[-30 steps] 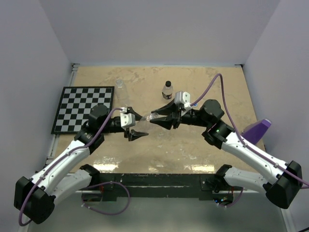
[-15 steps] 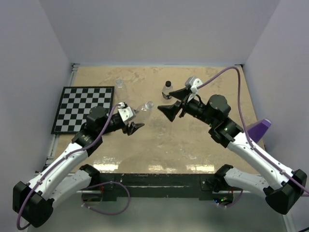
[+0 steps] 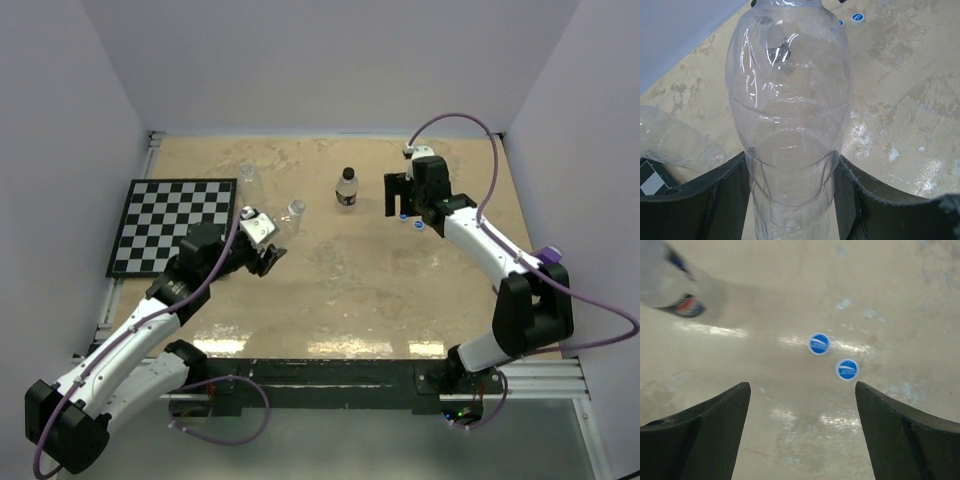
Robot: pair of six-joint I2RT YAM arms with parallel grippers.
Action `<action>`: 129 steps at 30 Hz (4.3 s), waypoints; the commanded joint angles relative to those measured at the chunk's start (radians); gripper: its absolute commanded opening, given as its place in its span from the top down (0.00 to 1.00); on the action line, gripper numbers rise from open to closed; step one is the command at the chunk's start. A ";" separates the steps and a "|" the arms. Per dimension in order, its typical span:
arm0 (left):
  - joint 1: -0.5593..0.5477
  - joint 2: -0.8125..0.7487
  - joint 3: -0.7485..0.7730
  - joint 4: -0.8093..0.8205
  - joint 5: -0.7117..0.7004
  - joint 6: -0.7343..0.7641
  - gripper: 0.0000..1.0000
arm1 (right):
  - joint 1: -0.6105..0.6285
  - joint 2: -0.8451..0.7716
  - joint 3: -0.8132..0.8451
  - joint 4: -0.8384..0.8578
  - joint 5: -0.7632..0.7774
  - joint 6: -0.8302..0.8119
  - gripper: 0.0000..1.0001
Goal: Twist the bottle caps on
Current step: Screw the bottle cap onto the plastic bottle.
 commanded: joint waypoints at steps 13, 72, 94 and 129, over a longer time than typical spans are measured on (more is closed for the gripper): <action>0.000 -0.067 0.013 0.043 -0.055 -0.017 0.79 | -0.166 0.317 0.152 -0.086 -0.002 -0.078 0.33; -0.007 0.040 0.042 -0.026 0.226 0.119 1.00 | 0.044 -0.301 0.021 -0.058 -0.486 -0.195 0.84; -0.093 0.002 0.024 -0.088 0.258 0.253 1.00 | 0.276 -0.424 0.115 -0.161 -0.896 -0.385 0.87; -0.104 -0.037 0.016 -0.079 0.298 0.262 1.00 | 0.409 -0.320 0.146 -0.173 -0.792 -0.413 0.88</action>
